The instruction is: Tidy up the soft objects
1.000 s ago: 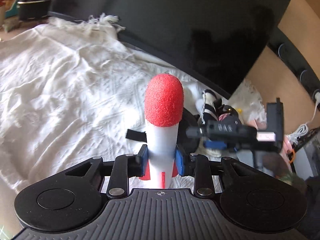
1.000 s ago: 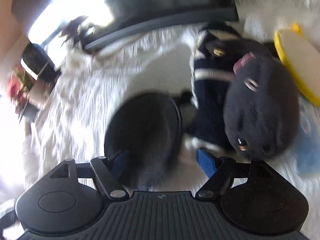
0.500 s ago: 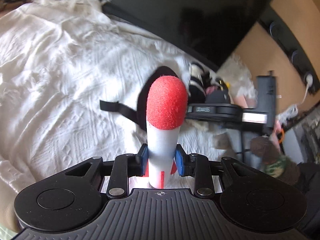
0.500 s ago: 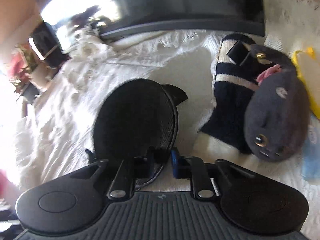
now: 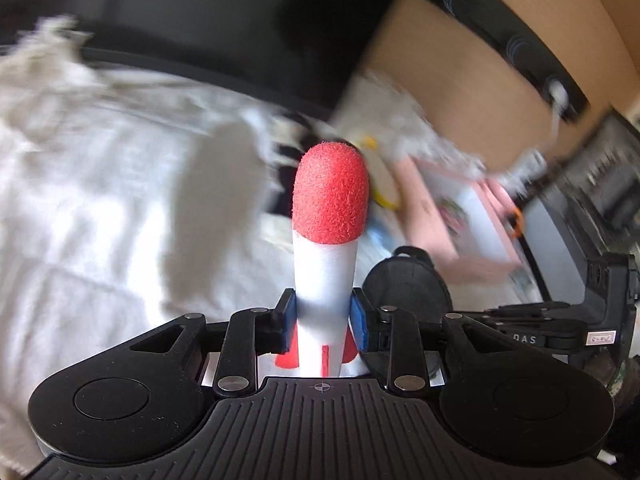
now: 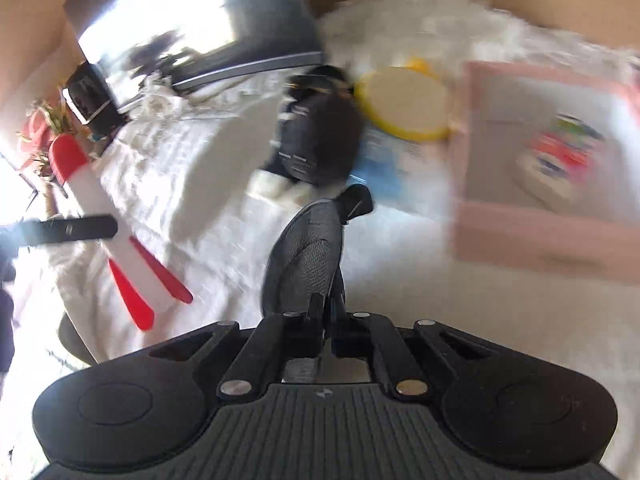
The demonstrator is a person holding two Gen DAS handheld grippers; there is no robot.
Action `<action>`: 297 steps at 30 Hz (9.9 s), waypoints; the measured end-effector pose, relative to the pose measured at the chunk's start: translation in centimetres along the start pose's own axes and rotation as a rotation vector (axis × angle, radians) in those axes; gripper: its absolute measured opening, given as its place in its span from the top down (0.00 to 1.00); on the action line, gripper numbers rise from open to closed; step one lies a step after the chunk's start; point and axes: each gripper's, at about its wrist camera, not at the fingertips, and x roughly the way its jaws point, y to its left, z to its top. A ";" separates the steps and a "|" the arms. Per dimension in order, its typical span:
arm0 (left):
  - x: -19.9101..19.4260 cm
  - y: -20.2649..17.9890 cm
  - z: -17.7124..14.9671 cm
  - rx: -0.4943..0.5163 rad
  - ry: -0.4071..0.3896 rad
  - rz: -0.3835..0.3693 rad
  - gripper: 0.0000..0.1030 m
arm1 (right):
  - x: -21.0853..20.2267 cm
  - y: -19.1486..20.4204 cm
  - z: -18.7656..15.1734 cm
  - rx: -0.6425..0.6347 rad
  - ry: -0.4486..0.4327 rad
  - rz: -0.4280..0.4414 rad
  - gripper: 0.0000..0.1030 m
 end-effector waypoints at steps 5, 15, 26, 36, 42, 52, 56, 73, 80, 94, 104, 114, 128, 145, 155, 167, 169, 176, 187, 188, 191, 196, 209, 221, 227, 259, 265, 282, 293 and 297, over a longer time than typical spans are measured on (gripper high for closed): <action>5.4 -5.0 -0.5 0.150 0.172 -0.094 0.69 | -4.1 -3.9 -3.7 0.078 -0.019 -0.067 0.97; 15.2 -13.2 -2.4 0.318 0.333 -0.141 0.69 | -7.8 -9.4 -8.8 0.191 -0.081 -0.179 0.91; 16.6 -14.0 -4.8 0.358 0.360 -0.082 0.69 | -5.0 -11.0 -9.7 0.283 -0.083 -0.163 0.59; 15.7 -13.8 -6.0 0.368 0.371 -0.048 0.69 | -8.9 -8.3 -7.7 0.171 -0.148 -0.134 0.86; 13.7 -15.5 -5.1 0.356 0.357 -0.163 0.69 | -15.9 -9.0 -6.8 0.143 -0.254 -0.257 0.86; 14.9 -21.8 9.6 0.253 0.034 -0.172 0.69 | -19.7 -10.2 -8.7 0.209 -0.359 -0.316 0.86; 20.6 -22.0 11.6 0.139 0.041 -0.071 0.68 | -20.1 -10.3 -9.6 0.253 -0.389 -0.347 0.86; 15.2 -16.2 5.8 0.085 -0.063 -0.116 0.69 | -15.8 -11.3 4.1 0.071 -0.395 -0.405 0.86; 12.0 -12.3 -0.3 0.018 -0.010 -0.125 0.69 | -7.3 -16.1 9.7 0.247 -0.235 -0.280 0.86; 10.8 -5.8 -3.4 -0.123 0.017 0.010 0.69 | -0.9 -17.1 7.5 0.198 -0.142 -0.320 0.85; 12.2 -6.6 -3.8 -0.065 0.033 0.044 0.69 | -8.5 -15.8 5.5 0.158 -0.286 -0.390 0.39; 11.5 -5.7 -1.8 0.030 -0.122 0.119 0.69 | -11.3 -13.6 -2.5 0.152 -0.300 -0.444 0.39; 16.0 -5.3 9.2 0.108 -0.088 0.196 0.61 | -7.3 -9.3 -6.9 -0.012 -0.203 -0.490 0.37; 17.1 -3.3 5.8 0.025 -0.001 0.064 0.33 | -5.3 -6.0 -4.9 -0.248 -0.227 -0.537 0.36; 8.6 -1.7 -1.7 -0.128 -0.056 0.098 0.33 | 2.1 1.1 4.6 -0.557 -0.262 -0.468 0.37; 4.9 1.4 -6.8 -0.278 -0.070 0.077 0.33 | 18.9 5.8 10.5 -0.751 -0.071 -0.721 0.46; 4.7 1.7 -6.8 -0.282 -0.071 0.092 0.33 | 18.5 6.1 10.2 -0.769 -0.080 -0.715 0.60; 4.8 2.3 -6.5 -0.299 -0.063 0.093 0.33 | 12.6 8.7 5.5 -0.894 -0.125 -0.599 0.82; 6.4 -0.5 -6.3 -0.234 -0.012 0.059 0.33 | 3.0 7.9 -7.7 -1.115 -0.037 -0.493 0.85; 6.6 -1.0 -6.4 -0.227 -0.002 0.053 0.33 | 2.6 7.6 -8.3 -1.114 -0.026 -0.498 0.85; 7.2 -2.7 -6.3 -0.187 0.029 0.030 0.33 | 1.1 6.6 -9.3 -1.077 -0.006 -0.506 0.86; 9.0 -6.1 -6.0 -0.094 0.079 0.012 0.33 | -0.4 3.8 -9.0 -0.897 -0.029 -0.543 0.85; 11.4 -10.2 -6.9 0.008 0.156 0.059 0.33 | -7.1 -2.6 -9.2 -0.393 -0.158 -0.261 0.35; 10.5 -10.7 -8.5 0.016 0.159 0.105 0.33 | -5.3 -9.4 -6.7 0.042 -0.141 -0.127 0.28; 10.6 -10.9 -8.5 0.018 0.141 0.112 0.33 | -1.3 -8.8 -6.2 0.017 -0.135 -0.128 0.27; 10.6 -14.1 -7.6 0.161 0.172 0.127 0.33 | -7.0 -7.8 -4.8 0.073 -0.150 0.034 0.85; 10.9 -17.0 -5.6 0.213 0.182 0.006 0.33 | -11.8 -10.4 -6.2 0.099 -0.213 -0.174 0.85; 22.2 -23.0 10.5 0.215 0.107 -0.084 0.31 | -14.7 -11.1 -10.7 0.191 -0.291 -0.325 0.85; 19.9 -21.7 7.8 0.276 -0.039 -0.057 0.36 | -15.4 -13.0 -7.9 0.177 -0.325 -0.339 0.85; 18.0 -20.2 6.9 0.244 -0.039 -0.039 0.36 | -15.8 -13.1 -2.3 0.139 -0.430 -0.285 0.85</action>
